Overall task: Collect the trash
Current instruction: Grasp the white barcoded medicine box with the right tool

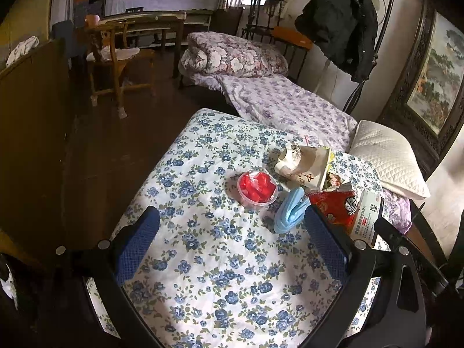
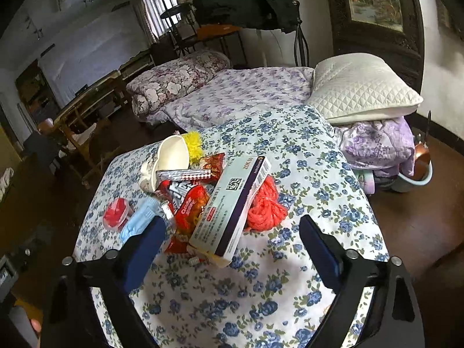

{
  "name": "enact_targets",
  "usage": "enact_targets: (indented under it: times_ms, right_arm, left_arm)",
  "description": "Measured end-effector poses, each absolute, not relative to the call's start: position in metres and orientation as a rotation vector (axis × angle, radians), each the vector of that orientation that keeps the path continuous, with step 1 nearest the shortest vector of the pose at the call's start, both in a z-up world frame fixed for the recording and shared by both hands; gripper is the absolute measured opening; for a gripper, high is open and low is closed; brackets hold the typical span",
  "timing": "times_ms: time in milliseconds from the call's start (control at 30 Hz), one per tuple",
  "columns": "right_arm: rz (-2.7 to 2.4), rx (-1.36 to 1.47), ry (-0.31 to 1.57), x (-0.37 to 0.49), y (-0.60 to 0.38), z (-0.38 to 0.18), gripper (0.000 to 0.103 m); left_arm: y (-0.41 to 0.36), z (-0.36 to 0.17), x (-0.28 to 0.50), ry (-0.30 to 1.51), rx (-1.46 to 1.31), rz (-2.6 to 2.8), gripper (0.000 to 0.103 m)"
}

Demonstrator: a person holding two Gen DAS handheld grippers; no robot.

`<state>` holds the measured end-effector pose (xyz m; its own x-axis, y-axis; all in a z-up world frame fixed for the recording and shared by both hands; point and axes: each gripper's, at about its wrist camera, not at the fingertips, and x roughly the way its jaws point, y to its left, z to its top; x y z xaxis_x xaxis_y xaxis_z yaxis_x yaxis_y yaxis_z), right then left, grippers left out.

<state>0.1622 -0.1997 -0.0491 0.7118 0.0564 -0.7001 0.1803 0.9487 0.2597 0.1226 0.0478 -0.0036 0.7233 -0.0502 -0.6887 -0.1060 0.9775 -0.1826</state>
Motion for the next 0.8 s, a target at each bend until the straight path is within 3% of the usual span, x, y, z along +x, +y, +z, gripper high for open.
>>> enact_targets:
  times_ms: [100,367,400,467,533,800]
  right_arm:
    - [-0.069,0.338,0.787,0.168,-0.204,-0.053,0.080]
    - [-0.057,0.367,0.854,0.192,-0.202,-0.069,0.078]
    - [-0.047,0.374,0.863,0.194,-0.202,-0.073,0.074]
    - [-0.002,0.421,0.905,0.199,-0.203,-0.082,0.033]
    - [0.015,0.447,0.916,0.195,-0.204,-0.081,0.025]
    - [0.101,0.486,0.887,0.130,-0.204,-0.061,0.025]
  left_arm:
    - [0.048,-0.004,0.122,0.765,-0.214,0.029,0.096]
    - [0.037,-0.003,0.121,0.758,-0.171,0.016,0.096]
    - [0.035,-0.003,0.122,0.754,-0.156,0.019,0.096]
    - [0.030,-0.004,0.124,0.748,-0.131,0.023,0.096]
    - [0.023,-0.007,0.130,0.749,-0.093,0.015,0.096]
    - [-0.012,-0.032,0.148,0.806,0.054,-0.033,0.096]
